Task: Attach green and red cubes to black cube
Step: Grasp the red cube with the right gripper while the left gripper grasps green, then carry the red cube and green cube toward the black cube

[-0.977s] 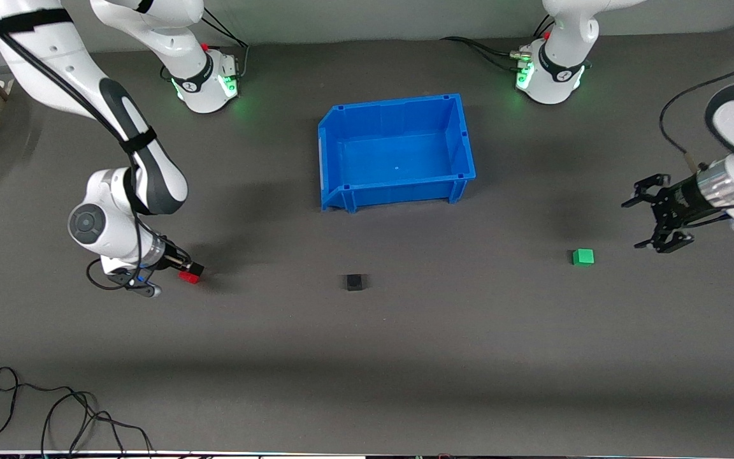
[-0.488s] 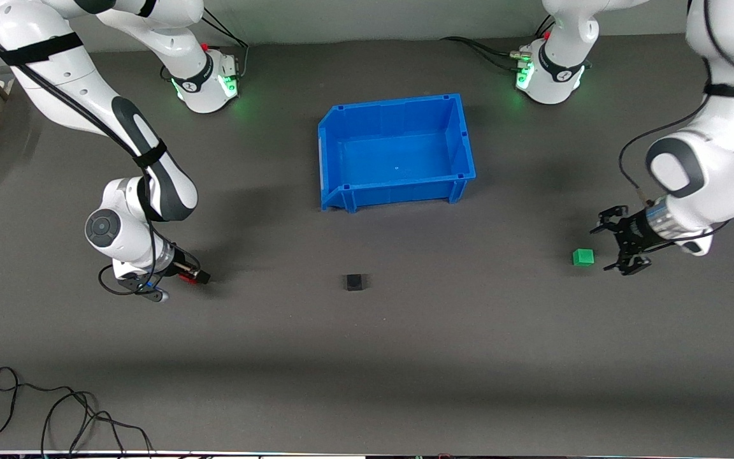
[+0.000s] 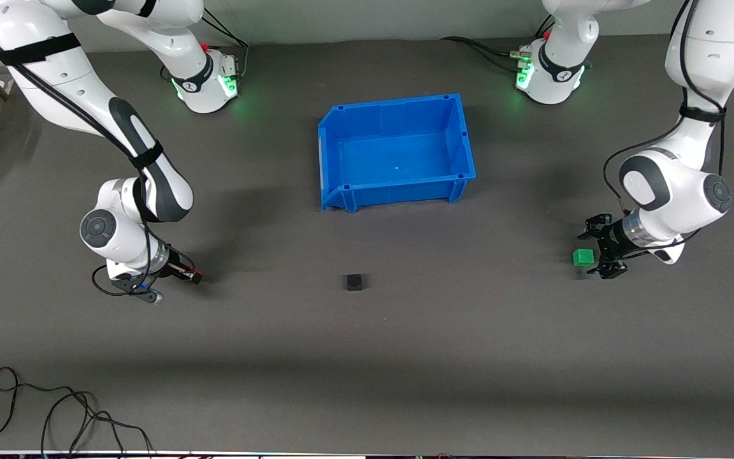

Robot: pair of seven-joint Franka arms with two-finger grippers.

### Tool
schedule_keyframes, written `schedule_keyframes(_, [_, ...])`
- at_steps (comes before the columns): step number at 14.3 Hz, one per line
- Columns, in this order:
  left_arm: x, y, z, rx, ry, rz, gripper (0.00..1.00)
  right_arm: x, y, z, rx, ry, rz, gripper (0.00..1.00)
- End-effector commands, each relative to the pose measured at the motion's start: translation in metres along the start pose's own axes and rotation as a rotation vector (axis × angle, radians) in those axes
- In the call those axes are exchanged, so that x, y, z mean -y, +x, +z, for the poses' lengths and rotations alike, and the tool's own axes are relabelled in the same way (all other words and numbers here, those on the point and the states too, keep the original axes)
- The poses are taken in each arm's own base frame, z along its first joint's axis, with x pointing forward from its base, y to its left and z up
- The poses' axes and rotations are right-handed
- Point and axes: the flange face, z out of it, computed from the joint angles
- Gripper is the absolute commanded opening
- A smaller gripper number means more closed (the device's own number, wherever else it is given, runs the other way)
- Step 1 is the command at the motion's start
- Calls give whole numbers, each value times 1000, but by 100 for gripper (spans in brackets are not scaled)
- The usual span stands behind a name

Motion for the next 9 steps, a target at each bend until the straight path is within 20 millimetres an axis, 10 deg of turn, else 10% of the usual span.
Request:
schedule_keyframes(1, [4,5,3,-1,-5,28,98,3,3,-4,-33,2,9,20])
schedule_keyframes(5, [3,9,3,0,-6,47,63,12,7,-30,-68,29,121,15])
schedule_keyframes(9, [1,8,0,4,-7,49,33,60,-10,-42,-54,70,381,15])
